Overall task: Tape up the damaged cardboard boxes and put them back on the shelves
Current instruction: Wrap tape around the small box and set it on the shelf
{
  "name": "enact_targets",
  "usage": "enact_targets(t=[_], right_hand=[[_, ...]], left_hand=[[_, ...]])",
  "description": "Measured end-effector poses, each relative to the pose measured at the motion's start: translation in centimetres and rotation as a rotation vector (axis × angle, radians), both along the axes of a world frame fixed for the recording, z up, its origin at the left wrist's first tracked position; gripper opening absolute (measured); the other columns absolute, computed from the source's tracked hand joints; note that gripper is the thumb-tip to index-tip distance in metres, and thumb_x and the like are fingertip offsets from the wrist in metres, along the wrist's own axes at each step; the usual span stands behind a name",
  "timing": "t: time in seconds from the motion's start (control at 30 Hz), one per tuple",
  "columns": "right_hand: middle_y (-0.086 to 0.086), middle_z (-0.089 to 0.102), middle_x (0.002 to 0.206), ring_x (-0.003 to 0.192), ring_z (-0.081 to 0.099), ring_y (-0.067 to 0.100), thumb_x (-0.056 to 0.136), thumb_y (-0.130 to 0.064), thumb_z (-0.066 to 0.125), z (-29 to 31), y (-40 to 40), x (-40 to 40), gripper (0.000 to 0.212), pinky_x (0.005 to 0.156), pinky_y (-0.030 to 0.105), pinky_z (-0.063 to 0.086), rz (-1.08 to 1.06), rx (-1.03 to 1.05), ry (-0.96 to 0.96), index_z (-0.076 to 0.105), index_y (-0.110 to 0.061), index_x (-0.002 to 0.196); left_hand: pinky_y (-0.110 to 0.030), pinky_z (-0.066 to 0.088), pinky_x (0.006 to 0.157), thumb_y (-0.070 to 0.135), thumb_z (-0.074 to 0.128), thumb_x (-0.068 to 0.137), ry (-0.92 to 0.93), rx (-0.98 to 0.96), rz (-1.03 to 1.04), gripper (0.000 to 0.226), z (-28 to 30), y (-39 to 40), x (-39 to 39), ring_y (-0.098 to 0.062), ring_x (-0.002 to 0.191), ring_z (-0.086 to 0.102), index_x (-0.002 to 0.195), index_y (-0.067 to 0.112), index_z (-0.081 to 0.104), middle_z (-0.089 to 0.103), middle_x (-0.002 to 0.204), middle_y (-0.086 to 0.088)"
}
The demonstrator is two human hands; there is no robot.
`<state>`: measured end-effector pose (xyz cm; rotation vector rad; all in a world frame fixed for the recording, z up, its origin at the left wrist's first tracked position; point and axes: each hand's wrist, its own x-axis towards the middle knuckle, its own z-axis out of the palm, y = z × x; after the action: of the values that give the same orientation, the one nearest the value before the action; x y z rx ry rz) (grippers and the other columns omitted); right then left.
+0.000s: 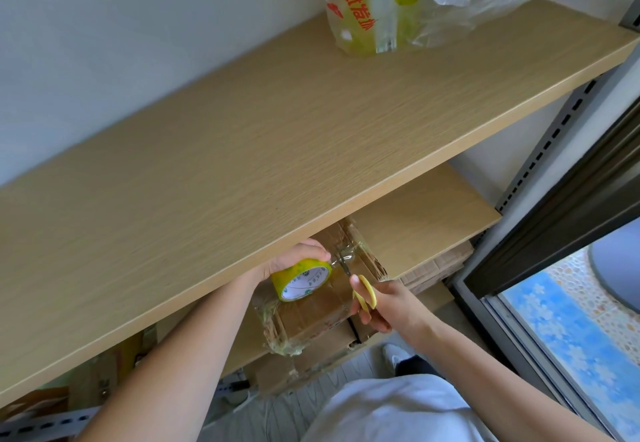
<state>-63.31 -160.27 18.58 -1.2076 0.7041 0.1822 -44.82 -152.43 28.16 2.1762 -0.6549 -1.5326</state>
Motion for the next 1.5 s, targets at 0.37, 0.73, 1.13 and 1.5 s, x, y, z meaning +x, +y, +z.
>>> enact_targets(t=[0.37, 0.73, 1.13, 1.5], right_hand=[[0.004, 0.063, 0.06, 0.043, 0.042, 0.011, 0.085, -0.057, 0.064, 1.5, -0.9, -1.2, 0.046, 0.043, 0.018, 0.032, -0.125, -0.115, 0.033, 0.076, -0.014, 0.074], [0.004, 0.058, 0.066, 0.052, 0.043, 0.011, 0.091, -0.054, 0.061, 8.0, -7.2, -2.9, 0.048, 0.048, 0.019, 0.036, 0.422, -0.081, -0.121, 0.077, -0.01, 0.094], [-0.007, 0.069, 0.079, 0.063, 0.064, 0.01, 0.102, -0.031, 0.049, 2.9, -2.1, 4.8, 0.025, 0.052, 0.023, 0.05, 0.088, -0.906, 0.07, 0.069, -0.017, 0.102], [-0.003, 0.071, 0.073, 0.056, 0.066, 0.013, 0.102, -0.039, 0.047, 3.2, -5.8, 7.0, 0.035, 0.045, 0.02, 0.048, -0.104, -0.96, 0.156, 0.071, -0.017, 0.091]], left_hand=[[-0.011, 0.051, 0.071, 0.019, 0.044, 0.104, 0.073, -0.145, 0.161, 0.017, -2.3, 3.1, 2.1, 0.003, 0.075, 0.066, 0.099, 0.015, 0.06, 0.062, 0.094, 0.001], [-0.042, 0.049, 0.099, 0.042, 0.05, 0.101, -0.035, -0.28, 0.373, 0.026, -3.7, 5.7, 0.4, -0.025, 0.108, 0.067, 0.093, 0.032, 0.073, 0.072, 0.116, -0.003], [-0.034, 0.051, 0.075, 0.055, 0.052, 0.079, -0.206, -0.352, 0.457, 0.034, -4.2, 5.2, -1.1, -0.026, 0.091, 0.069, 0.091, 0.03, 0.071, 0.073, 0.096, -0.004], [-0.036, 0.053, 0.08, 0.054, 0.057, 0.08, -0.258, -0.485, 0.753, 0.018, -5.6, 5.5, -1.9, -0.018, 0.088, 0.069, 0.075, 0.045, 0.072, 0.072, 0.084, 0.012]])
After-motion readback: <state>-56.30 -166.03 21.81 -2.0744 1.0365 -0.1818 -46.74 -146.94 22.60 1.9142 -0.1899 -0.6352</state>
